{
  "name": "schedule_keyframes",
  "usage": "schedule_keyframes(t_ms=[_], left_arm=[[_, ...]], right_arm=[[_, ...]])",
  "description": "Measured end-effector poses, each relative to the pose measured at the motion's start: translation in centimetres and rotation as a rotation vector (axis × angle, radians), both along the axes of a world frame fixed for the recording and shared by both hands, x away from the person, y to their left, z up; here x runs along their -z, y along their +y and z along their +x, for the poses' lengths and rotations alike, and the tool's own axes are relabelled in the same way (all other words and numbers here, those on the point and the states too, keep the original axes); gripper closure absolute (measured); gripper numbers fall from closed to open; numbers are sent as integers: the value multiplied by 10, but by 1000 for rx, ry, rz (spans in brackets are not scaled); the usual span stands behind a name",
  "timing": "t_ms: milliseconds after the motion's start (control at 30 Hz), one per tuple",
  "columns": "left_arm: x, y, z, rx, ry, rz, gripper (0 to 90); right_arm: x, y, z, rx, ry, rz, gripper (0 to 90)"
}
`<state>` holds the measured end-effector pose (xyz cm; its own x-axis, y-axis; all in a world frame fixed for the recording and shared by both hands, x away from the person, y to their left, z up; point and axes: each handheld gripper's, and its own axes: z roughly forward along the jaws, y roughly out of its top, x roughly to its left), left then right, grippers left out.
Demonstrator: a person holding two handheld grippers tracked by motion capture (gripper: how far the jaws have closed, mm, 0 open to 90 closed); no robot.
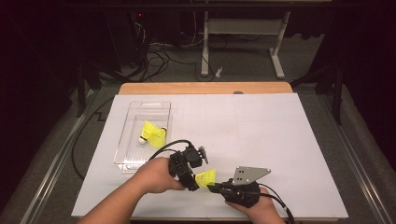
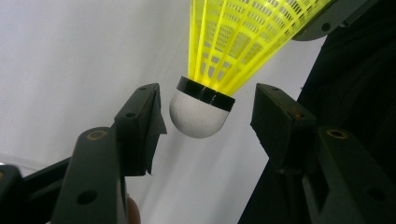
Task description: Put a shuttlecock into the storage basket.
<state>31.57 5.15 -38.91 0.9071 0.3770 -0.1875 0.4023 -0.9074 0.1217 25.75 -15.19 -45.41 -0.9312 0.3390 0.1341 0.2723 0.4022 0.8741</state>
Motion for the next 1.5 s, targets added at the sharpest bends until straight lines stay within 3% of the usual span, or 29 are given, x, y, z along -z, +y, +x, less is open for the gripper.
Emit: schedule_keyframes(t_ms=[600,667,933,1500], left_arm=[[1,1,0,3,-28,2,609],[1,2,0,6,-48,-7,616],[3,1,1,9,-41,-5,621],[5,4,4,-25,-15,-8,622]], right_arm=[[0,-1,2,15,6,0,900],[0,-1,2,16,5,0,900],[0,-1,1,20,-1,-1,891],[2,-1,2,55,-10,-4,698]])
